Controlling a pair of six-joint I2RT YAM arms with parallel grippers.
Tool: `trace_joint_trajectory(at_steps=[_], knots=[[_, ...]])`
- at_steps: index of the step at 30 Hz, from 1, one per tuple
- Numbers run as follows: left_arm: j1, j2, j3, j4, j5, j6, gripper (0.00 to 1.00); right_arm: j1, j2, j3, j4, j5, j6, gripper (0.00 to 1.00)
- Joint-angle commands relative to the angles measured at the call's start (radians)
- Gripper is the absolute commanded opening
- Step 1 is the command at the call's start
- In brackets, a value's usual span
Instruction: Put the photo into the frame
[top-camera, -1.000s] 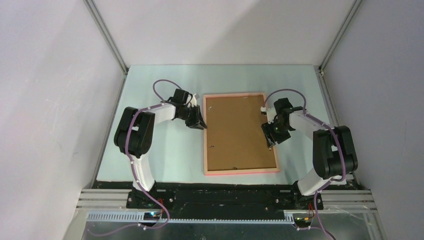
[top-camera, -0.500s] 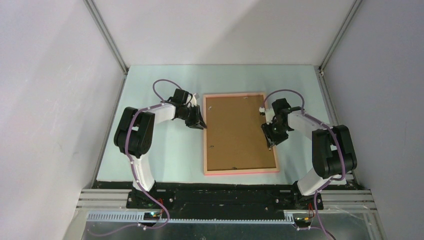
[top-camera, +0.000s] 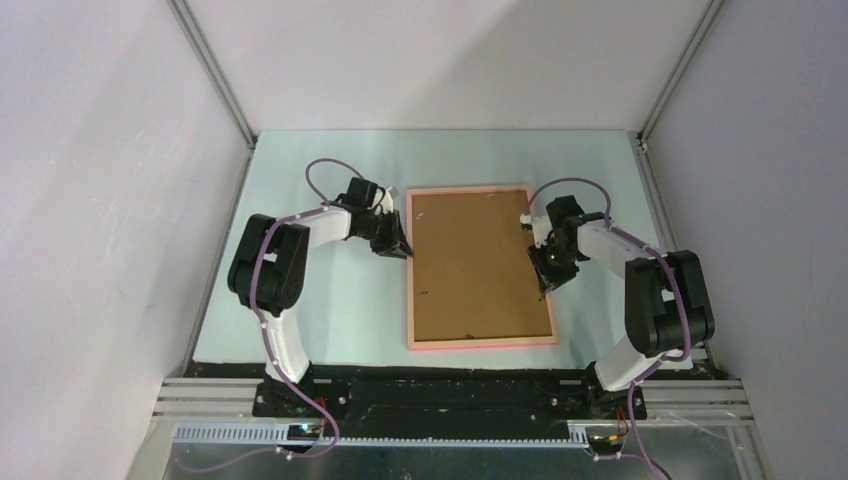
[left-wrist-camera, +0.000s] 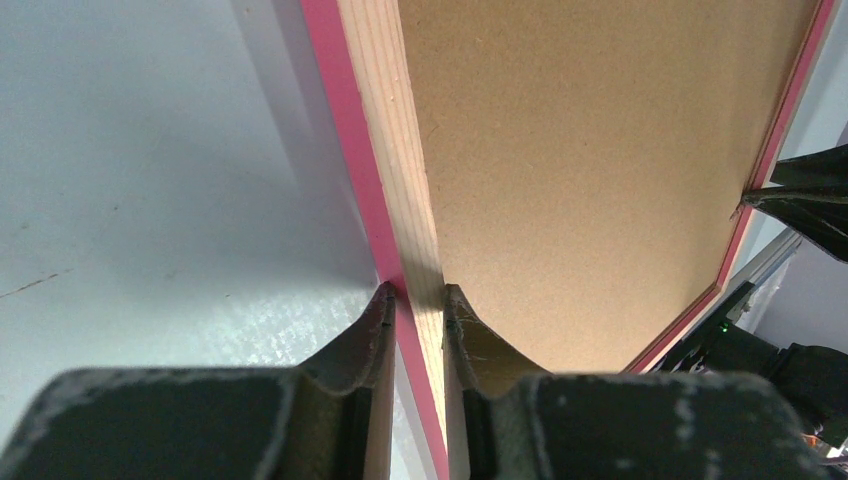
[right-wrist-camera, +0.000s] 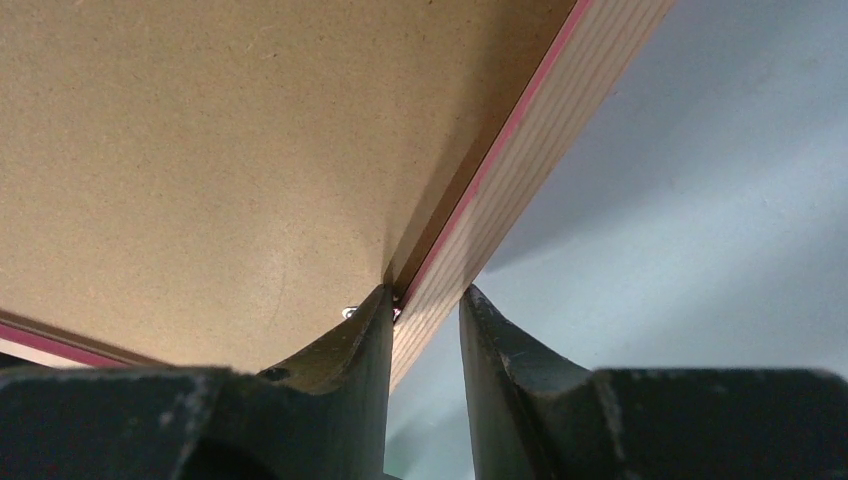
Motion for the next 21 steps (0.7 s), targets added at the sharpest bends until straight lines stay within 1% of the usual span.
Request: trace_joint_trajectory(at_steps=[1,12,17,21], knots=[[0.015,-0.035,-0.003,0.032,-0.08,0.033,0.0,0.02,0.03,-0.006,-0.026,-0.018,-0.053,0.33],[0.018,-0.035,0.0,0.031,-0.082,0.031,0.0,0.026,0.059,-0.007,-0.071,0.015,-0.197,0.36],[0.019,-0.034,0.0,0.031,-0.084,0.034,0.0,0.013,0.061,-0.006,-0.074,0.017,-0.245,0.43],[0.019,-0.039,0.0,0.032,-0.084,0.035,0.0,-0.025,0.053,0.014,-0.063,-0.018,-0.202,0.49]])
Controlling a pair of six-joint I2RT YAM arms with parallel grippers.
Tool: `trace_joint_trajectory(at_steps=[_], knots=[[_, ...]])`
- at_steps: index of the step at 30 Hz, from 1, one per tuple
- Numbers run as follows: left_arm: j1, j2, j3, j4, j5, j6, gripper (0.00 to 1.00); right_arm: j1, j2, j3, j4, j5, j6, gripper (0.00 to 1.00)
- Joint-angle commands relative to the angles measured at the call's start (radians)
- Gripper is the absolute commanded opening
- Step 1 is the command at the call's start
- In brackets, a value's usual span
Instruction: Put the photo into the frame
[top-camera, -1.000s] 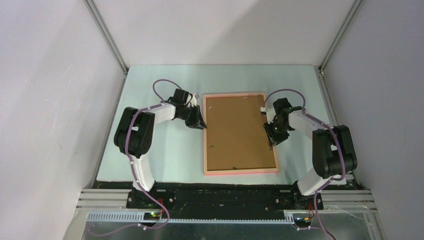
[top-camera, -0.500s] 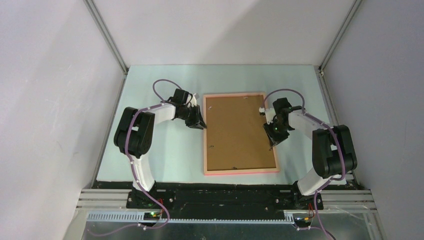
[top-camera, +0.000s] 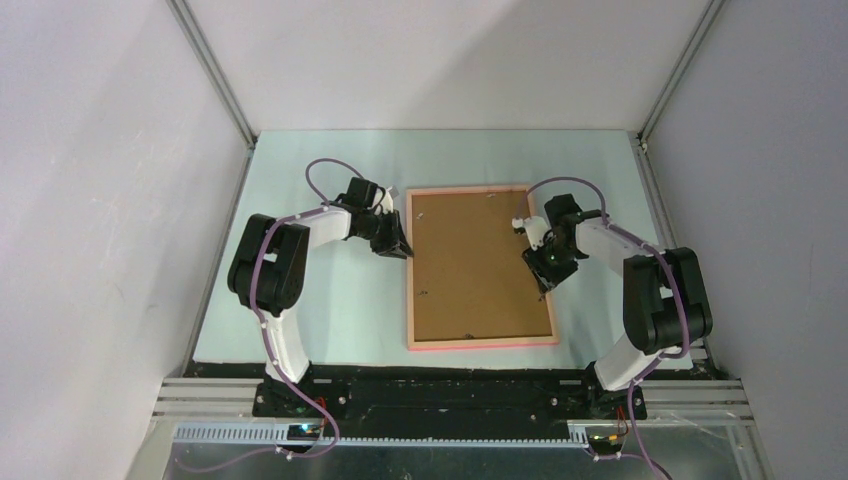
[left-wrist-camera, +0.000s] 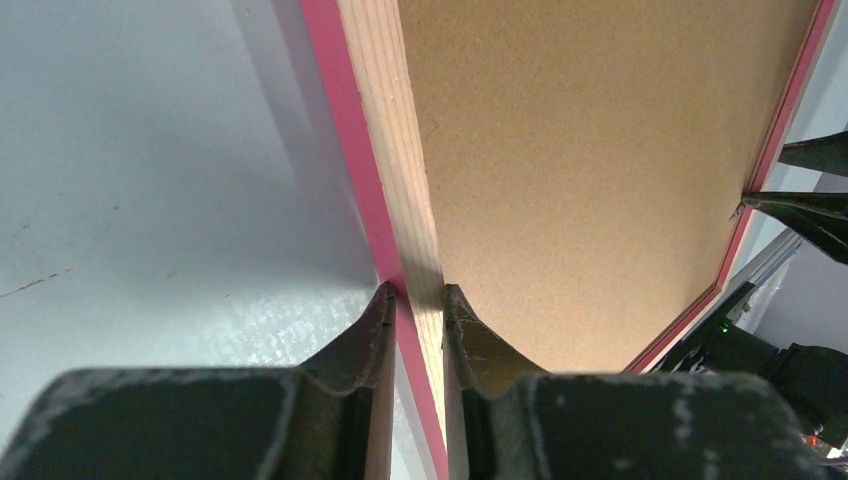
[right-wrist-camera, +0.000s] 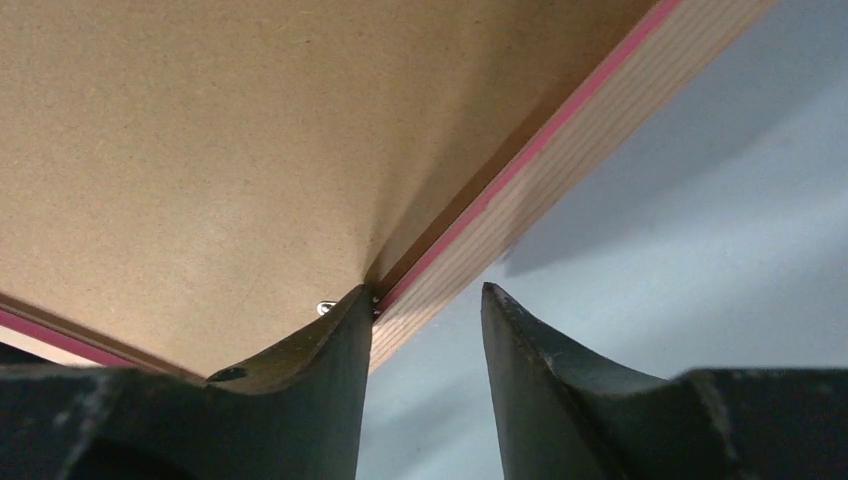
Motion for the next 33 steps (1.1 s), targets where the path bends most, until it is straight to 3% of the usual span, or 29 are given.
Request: trace_joint_trajectory(at_steps=[1,8,18,27,33], knots=[[0.019,-0.039,0.0,0.031,-0.083,0.036,0.0,-0.054,0.035,0.01,-0.041,-0.052,0.003,0.52],[0.019,-0.046,0.004,0.031,-0.082,0.052,0.0,-0.171,0.044,0.118,-0.03,-0.212,0.144,0.61],[0.019,-0.032,0.02,0.032,-0.057,0.08,0.0,-0.184,0.159,0.259,0.032,-0.237,0.255,0.64],[0.019,-0.01,0.062,0.003,-0.047,0.108,0.0,-0.179,0.257,0.312,0.069,-0.237,0.318,0.6],[0.019,-0.009,0.074,-0.007,-0.046,0.115,0.0,-0.172,0.286,0.317,0.082,-0.238,0.34,0.49]])
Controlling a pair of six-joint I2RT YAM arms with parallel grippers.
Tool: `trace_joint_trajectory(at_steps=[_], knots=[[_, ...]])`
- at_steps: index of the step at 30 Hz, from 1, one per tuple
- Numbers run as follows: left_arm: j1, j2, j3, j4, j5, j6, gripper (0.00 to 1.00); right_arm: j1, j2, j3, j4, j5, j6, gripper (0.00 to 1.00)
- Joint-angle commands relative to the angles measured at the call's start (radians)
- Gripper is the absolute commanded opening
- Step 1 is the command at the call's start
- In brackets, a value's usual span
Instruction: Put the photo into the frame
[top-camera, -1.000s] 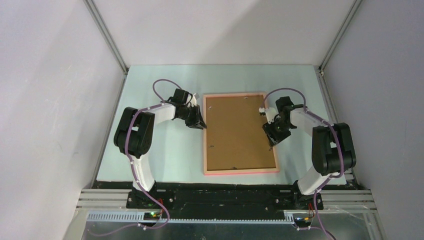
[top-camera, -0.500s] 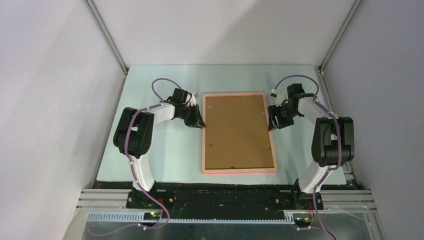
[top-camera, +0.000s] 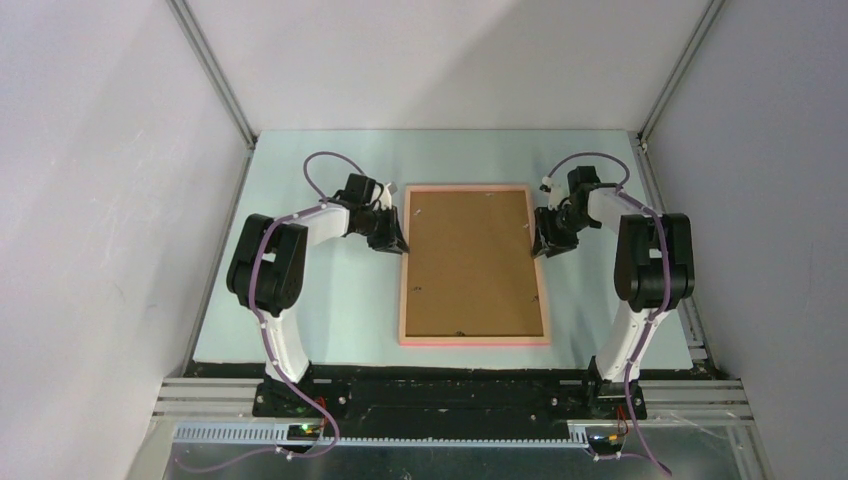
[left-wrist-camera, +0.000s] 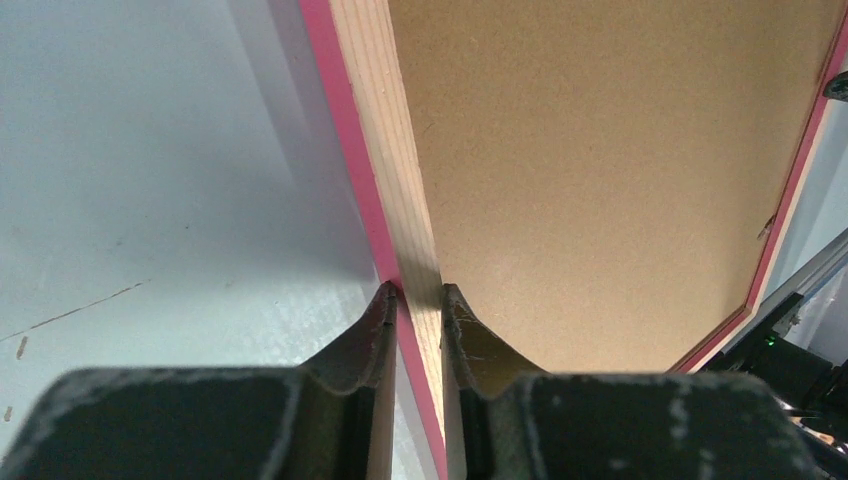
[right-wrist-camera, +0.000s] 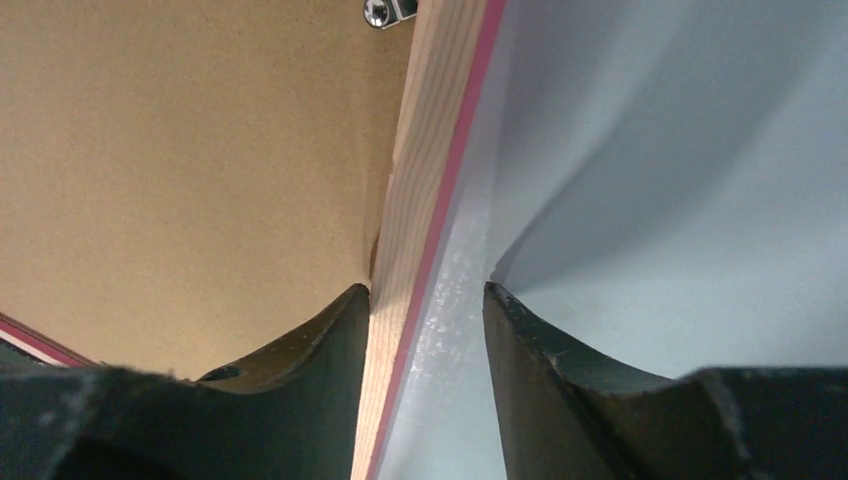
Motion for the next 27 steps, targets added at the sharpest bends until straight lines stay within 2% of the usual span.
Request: trace_joint_trajectory(at_steps=[1,6,10,12,16,20,24,27], knots=[[0.01,0.001,0.053,0.007,-0.006,0.049,0.0,0.009,0.021,0.034,0.022,-0.014,0.032,0.46],[0.01,0.015,0.067,-0.002,-0.005,0.053,0.03,0.014,0.033,0.033,0.014,-0.026,0.049,0.26],[0.009,0.021,0.079,-0.014,-0.011,0.059,0.14,0.015,0.021,0.019,-0.004,-0.032,0.051,0.09],[0.009,0.02,0.085,-0.019,-0.016,0.065,0.23,0.018,0.009,0.001,-0.005,-0.029,0.046,0.05],[0.011,0.024,0.104,-0.037,-0.029,0.077,0.46,0.029,-0.016,-0.045,-0.005,-0.015,0.023,0.01],[0.011,0.037,0.139,-0.062,-0.059,0.103,0.62,0.031,-0.044,-0.089,-0.008,0.001,0.01,0.0],[0.012,0.074,0.215,-0.081,-0.106,0.117,0.71,0.031,-0.07,-0.124,-0.014,0.012,-0.004,0.0],[0.011,0.115,0.286,-0.099,-0.142,0.111,0.73,0.033,-0.084,-0.137,-0.022,0.012,-0.009,0.0]])
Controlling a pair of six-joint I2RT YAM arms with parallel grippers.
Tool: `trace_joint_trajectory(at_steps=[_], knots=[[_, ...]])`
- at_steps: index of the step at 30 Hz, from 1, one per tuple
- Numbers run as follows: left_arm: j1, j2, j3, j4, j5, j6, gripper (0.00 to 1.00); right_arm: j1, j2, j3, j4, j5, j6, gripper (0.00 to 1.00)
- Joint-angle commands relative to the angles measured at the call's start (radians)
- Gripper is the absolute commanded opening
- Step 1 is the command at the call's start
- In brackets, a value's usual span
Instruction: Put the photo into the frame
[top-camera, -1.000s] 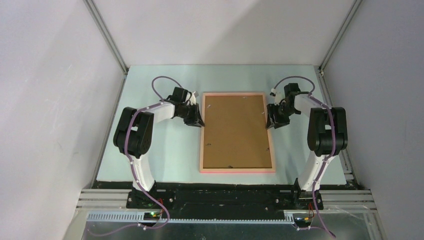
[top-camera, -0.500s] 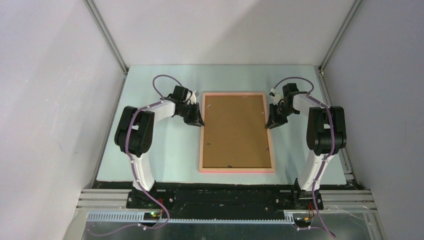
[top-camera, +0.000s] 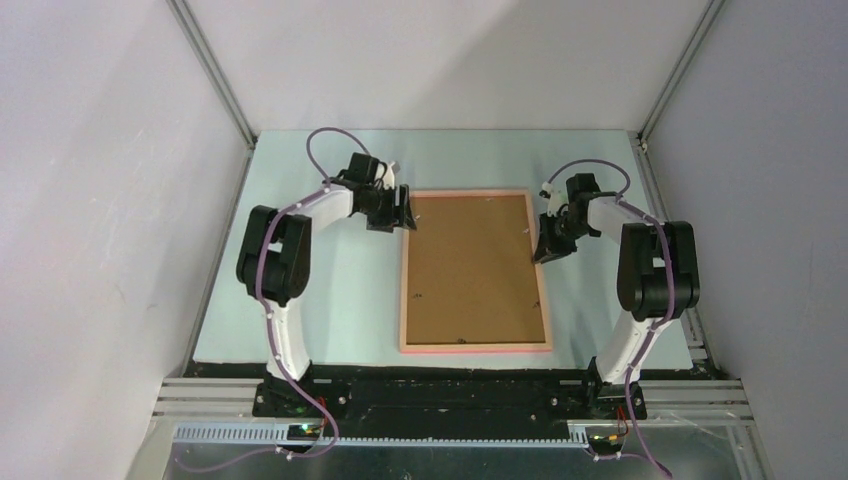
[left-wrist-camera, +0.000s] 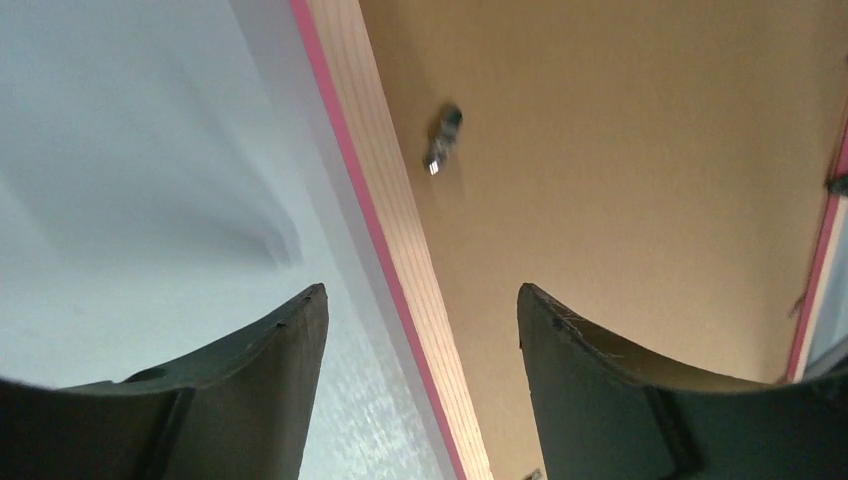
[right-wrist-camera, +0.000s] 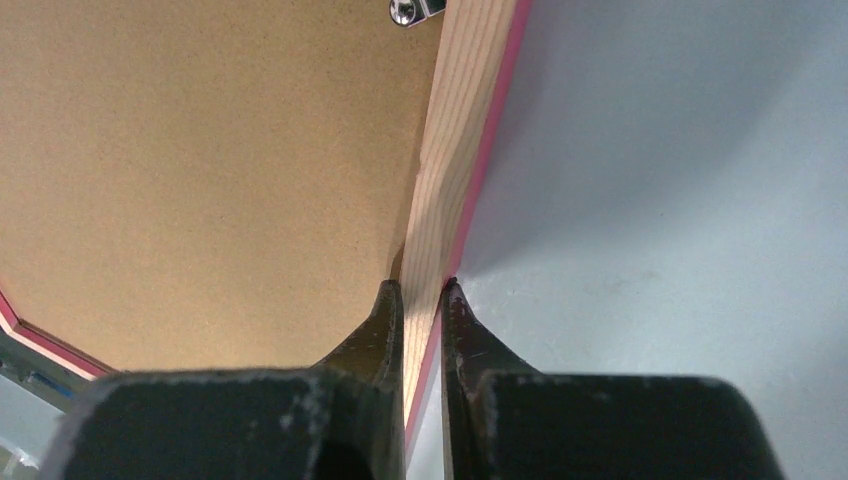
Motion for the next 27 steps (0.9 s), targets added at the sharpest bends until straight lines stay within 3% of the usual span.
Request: trace_joint_trajectory(at_steps=[1,11,27], knots=[[0.005,0.064,0.135,-0.027,-0.068,0.025,0.73,0.014,-0.028,-0.043,-0.071,0.025,-0.068,0.0],[-0.026,0.148,0.24,-0.056,-0.131,0.002,0.73,0.016,-0.034,-0.047,-0.062,0.003,-0.056,0.0],[-0.094,0.187,0.274,-0.072,-0.255,0.009,0.6,0.016,-0.031,-0.047,-0.061,-0.009,-0.058,0.0]])
